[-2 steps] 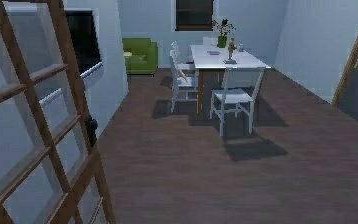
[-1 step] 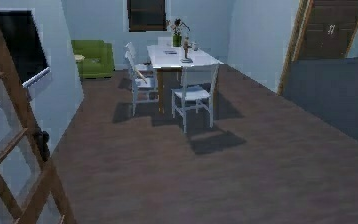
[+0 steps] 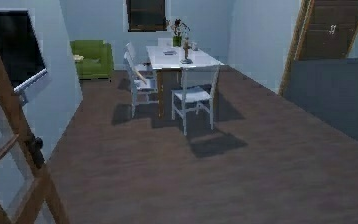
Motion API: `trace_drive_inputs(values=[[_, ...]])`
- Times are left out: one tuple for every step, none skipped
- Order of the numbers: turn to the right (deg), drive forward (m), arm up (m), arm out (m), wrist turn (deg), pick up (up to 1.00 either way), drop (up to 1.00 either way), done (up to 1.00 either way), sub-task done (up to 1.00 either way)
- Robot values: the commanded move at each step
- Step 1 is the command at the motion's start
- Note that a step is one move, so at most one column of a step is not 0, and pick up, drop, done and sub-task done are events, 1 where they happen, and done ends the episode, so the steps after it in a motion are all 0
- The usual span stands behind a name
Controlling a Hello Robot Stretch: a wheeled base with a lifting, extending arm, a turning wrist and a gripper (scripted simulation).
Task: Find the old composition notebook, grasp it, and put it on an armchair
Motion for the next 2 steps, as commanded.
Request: trace_drive_inputs(values=[[-6.0,0.00,0.00,0.00,0.0,0.00,0.00,0.00,0.00],[0.0,1.00,0.00,0.00,0.0,0.00,0.00,0.00,0.00]])
